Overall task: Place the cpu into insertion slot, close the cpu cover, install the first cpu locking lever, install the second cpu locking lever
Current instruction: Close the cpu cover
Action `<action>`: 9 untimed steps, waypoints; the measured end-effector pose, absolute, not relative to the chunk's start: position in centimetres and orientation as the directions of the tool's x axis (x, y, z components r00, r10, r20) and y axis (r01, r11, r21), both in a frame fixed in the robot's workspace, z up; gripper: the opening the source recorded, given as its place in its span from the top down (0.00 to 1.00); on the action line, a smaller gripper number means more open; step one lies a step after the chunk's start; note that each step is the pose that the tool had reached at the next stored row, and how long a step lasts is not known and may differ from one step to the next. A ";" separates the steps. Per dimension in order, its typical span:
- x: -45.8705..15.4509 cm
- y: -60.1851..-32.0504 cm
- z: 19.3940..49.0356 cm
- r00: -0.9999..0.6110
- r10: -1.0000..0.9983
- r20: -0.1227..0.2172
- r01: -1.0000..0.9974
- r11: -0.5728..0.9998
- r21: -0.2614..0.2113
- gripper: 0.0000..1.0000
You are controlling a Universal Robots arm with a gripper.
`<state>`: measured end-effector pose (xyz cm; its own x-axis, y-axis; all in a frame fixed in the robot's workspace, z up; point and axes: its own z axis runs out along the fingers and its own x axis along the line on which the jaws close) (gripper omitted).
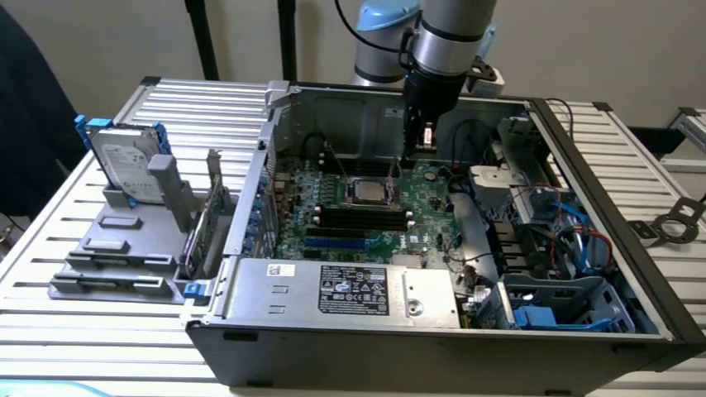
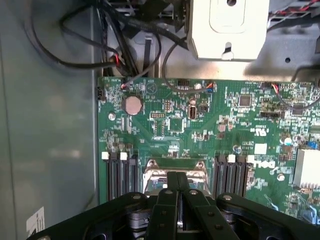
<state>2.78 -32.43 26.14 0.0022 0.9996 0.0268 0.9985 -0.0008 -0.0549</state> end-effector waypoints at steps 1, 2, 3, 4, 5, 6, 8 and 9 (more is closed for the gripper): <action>2.6 -32.4 26.1 0.002 1.000 0.025 0.998 -0.001 -0.055 0.89; 2.5 -32.4 26.1 0.002 1.000 0.024 0.998 -0.001 -0.056 0.89; 2.3 -32.5 26.1 0.002 1.000 0.023 0.998 -0.001 -0.056 0.89; 2.1 -32.5 26.1 0.002 1.000 0.023 0.998 -0.001 -0.056 0.89; 1.9 -32.6 26.1 0.002 1.000 0.023 0.998 -0.001 -0.057 0.89; 1.7 -32.6 26.1 0.002 1.000 0.023 0.998 -0.001 -0.057 0.89; 1.4 -32.7 26.1 0.002 1.000 0.023 0.998 -0.001 -0.058 0.89; 1.2 -32.8 26.1 0.002 1.000 0.023 0.998 -0.001 -0.059 0.89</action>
